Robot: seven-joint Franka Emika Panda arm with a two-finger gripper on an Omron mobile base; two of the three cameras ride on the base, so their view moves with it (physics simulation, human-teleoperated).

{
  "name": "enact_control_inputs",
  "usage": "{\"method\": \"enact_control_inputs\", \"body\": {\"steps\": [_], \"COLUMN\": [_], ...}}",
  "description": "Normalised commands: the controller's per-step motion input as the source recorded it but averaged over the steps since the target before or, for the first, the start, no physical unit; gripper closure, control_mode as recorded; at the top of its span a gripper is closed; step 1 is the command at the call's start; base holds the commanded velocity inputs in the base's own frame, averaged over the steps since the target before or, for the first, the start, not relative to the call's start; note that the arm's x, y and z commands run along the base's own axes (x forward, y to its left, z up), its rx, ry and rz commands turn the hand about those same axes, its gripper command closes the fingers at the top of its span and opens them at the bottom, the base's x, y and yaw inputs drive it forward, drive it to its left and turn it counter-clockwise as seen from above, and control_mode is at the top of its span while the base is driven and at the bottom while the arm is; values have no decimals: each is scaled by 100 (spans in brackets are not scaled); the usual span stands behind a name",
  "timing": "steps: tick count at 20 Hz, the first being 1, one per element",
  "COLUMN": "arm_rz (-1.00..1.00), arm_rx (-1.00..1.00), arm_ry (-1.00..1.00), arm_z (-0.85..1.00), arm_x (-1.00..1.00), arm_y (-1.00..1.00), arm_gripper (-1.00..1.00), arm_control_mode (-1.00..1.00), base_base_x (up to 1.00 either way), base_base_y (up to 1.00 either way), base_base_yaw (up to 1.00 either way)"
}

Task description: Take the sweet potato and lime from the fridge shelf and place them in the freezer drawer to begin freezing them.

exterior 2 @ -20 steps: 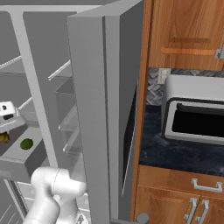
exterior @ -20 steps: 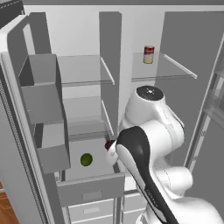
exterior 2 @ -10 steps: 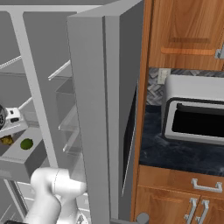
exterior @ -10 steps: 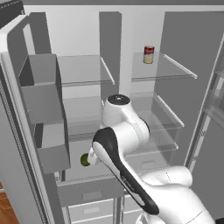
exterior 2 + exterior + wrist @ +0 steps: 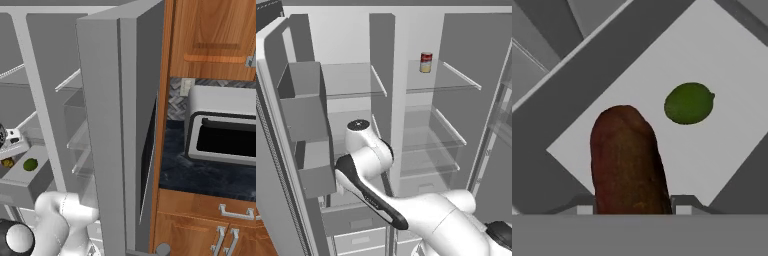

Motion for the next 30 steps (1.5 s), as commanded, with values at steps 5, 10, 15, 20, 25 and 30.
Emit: {"method": "enact_control_inputs", "body": {"steps": [5,10,15,20,25,30], "arm_rz": [0,0,0,0,0,0], "arm_rx": [-8,-4,0,1,15,21], "arm_ry": [6,3,0,0,-5,-16], "arm_z": [-67,-66,-5,8,31,23], "arm_x": [39,69,36,3,-61,-100], "arm_y": [44,10,0,-1,-68,-100], "arm_gripper": [100,-100,-100,-100,-100,-100], "arm_control_mode": [-100,-100,-100,-100,-100,-100], "base_base_x": [0,0,0,0,0,0], "base_base_y": [0,0,0,0,0,0], "base_base_yaw": [0,0,0,0,0,0]}}
